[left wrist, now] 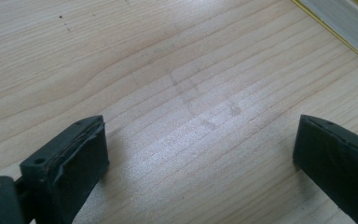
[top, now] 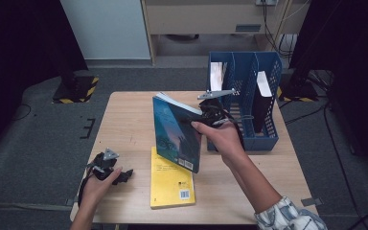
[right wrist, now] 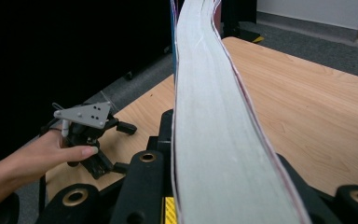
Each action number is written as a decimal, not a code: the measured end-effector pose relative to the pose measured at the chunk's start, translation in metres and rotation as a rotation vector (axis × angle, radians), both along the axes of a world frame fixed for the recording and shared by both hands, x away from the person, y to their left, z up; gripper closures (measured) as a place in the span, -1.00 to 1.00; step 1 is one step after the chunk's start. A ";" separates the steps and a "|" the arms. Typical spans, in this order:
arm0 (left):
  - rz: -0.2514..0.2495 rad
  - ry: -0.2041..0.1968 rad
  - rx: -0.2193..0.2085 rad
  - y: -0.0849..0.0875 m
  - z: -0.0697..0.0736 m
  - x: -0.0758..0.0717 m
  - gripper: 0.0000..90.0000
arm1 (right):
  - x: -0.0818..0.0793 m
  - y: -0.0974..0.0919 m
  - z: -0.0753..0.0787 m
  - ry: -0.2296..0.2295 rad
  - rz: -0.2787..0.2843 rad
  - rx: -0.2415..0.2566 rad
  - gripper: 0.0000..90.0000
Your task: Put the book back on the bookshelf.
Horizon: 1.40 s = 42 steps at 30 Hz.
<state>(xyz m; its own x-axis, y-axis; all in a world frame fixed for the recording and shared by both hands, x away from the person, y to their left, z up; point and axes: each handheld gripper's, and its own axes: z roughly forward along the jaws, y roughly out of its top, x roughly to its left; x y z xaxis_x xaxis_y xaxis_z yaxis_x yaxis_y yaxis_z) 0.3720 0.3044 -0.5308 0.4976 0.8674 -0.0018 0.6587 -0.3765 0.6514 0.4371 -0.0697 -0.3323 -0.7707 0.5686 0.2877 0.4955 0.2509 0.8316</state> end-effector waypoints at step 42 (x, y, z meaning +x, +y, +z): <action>0.010 -0.044 -0.020 0.000 -0.005 -0.003 -1.00 | -0.051 -0.097 -0.005 0.014 -0.088 0.026 0.64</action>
